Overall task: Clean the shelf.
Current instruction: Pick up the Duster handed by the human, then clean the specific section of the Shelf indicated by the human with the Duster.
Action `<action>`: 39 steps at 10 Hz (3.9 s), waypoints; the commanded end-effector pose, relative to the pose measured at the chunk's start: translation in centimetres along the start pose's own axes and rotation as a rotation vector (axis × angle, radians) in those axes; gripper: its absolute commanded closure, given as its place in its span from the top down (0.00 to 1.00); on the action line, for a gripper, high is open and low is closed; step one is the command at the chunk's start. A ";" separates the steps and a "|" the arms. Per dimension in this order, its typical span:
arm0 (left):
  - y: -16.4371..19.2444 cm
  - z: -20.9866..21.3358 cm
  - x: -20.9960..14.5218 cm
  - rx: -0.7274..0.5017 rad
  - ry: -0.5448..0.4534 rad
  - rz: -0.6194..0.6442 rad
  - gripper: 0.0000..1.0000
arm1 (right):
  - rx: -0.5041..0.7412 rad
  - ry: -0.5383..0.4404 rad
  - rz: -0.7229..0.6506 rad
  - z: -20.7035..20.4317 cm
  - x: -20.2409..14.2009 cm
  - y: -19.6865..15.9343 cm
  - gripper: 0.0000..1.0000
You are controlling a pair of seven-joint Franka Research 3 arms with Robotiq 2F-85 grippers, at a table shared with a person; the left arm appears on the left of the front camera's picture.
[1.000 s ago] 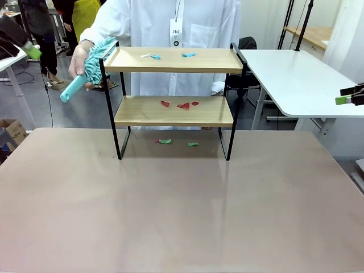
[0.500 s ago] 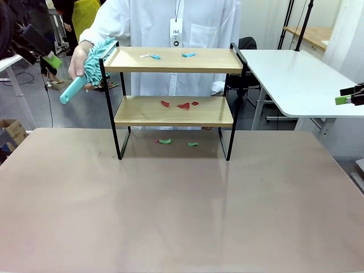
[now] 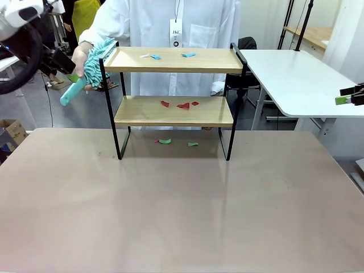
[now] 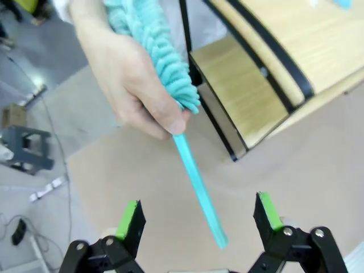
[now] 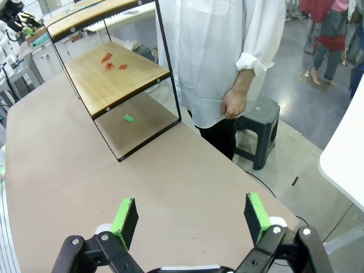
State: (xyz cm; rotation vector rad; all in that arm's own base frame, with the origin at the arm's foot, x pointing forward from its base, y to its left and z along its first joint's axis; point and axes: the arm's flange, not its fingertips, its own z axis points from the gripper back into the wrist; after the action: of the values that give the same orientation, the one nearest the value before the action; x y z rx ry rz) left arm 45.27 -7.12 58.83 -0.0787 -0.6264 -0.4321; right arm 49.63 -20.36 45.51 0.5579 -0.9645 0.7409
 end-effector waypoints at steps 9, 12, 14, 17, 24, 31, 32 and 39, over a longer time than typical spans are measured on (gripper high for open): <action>-1.1 -4.5 -1.0 0.118 0.043 0.045 0.41 | 0.001 -0.001 0.005 -0.1 0.2 0.1 1.00; -1.2 -4.5 -1.1 0.139 0.060 0.065 0.00 | 0.001 -0.001 0.005 -0.1 0.2 0.1 1.00; -1.1 -4.3 -1.0 0.186 0.063 0.103 0.00 | 0.001 -0.001 0.005 -0.1 0.2 0.1 1.00; -1.1 -4.2 -1.1 0.235 0.059 0.161 0.00 | 0.001 -0.001 0.005 -0.1 0.2 0.1 1.00; -0.3 -4.0 -1.4 0.224 0.063 0.194 0.00 | 0.001 -0.001 0.005 -0.1 0.2 0.1 1.00; -0.5 -4.2 -1.5 0.220 0.080 0.195 0.13 | 0.001 -0.001 0.005 -0.1 0.2 0.1 1.00; 0.5 -2.3 -1.9 0.232 0.141 0.138 0.13 | 0.001 -0.001 0.005 -0.1 0.2 0.1 1.00; 2.5 13.0 -7.0 0.236 0.518 -0.467 0.13 | 0.001 -0.001 0.005 -0.1 0.2 0.1 1.00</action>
State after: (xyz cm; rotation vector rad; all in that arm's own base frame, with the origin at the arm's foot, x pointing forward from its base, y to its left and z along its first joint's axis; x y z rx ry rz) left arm 34.47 0.30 64.39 0.3928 -0.1948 -0.6764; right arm 49.62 -20.40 45.49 0.5576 -0.9642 0.7402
